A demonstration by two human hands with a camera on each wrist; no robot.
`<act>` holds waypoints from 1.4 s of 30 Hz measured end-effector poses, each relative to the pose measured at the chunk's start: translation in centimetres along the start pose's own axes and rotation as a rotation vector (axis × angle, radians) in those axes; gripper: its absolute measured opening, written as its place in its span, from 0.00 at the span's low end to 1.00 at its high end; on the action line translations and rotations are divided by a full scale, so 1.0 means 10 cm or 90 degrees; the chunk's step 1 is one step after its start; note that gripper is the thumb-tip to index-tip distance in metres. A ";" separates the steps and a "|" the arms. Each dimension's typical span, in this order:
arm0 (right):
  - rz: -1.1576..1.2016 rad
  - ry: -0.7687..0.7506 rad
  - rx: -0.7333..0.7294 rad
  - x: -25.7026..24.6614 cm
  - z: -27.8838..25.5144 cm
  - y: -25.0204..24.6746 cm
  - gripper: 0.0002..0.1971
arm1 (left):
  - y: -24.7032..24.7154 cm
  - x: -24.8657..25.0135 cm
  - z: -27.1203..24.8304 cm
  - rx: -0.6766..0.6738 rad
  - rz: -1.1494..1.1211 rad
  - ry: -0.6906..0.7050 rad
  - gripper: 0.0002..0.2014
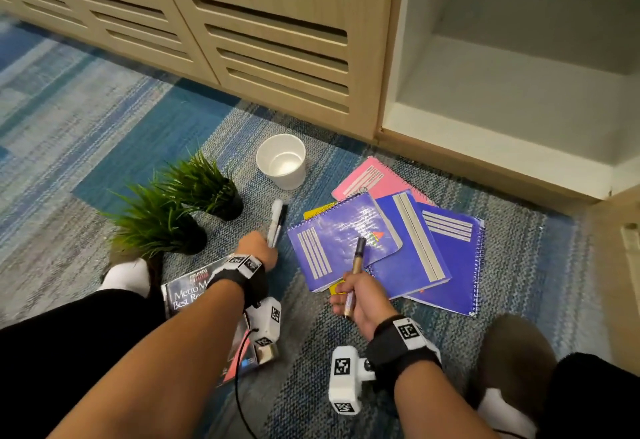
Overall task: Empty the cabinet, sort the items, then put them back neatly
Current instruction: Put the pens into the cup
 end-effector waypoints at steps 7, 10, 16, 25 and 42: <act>-0.013 -0.051 -0.052 -0.08 -0.19 0.25 0.19 | -0.04 -0.05 -0.57 -0.016 -0.297 0.156 0.13; 0.057 -0.068 -0.093 -0.15 -0.32 0.41 0.20 | 0.06 0.24 -0.84 -0.193 -0.416 0.220 0.10; 0.142 -0.128 -0.126 -0.28 -0.42 0.38 0.05 | 0.08 0.62 -1.20 -0.314 -0.436 0.254 0.07; 0.084 -0.172 -0.016 -0.25 -0.19 0.13 0.04 | -0.34 0.74 -0.62 -0.151 -0.016 0.276 0.27; 0.155 -0.158 -0.033 -0.22 0.10 -0.04 0.10 | -0.76 0.82 0.40 0.134 -0.002 0.100 0.13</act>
Point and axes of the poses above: each hand's wrist, its own z-axis towards the middle knuckle, its own y-axis out of the palm, x = y × z, the point moved 3 cm from there along z, towards the middle knuckle, and after that the axes turned 5 degrees about -x, right-handed, at the moved point
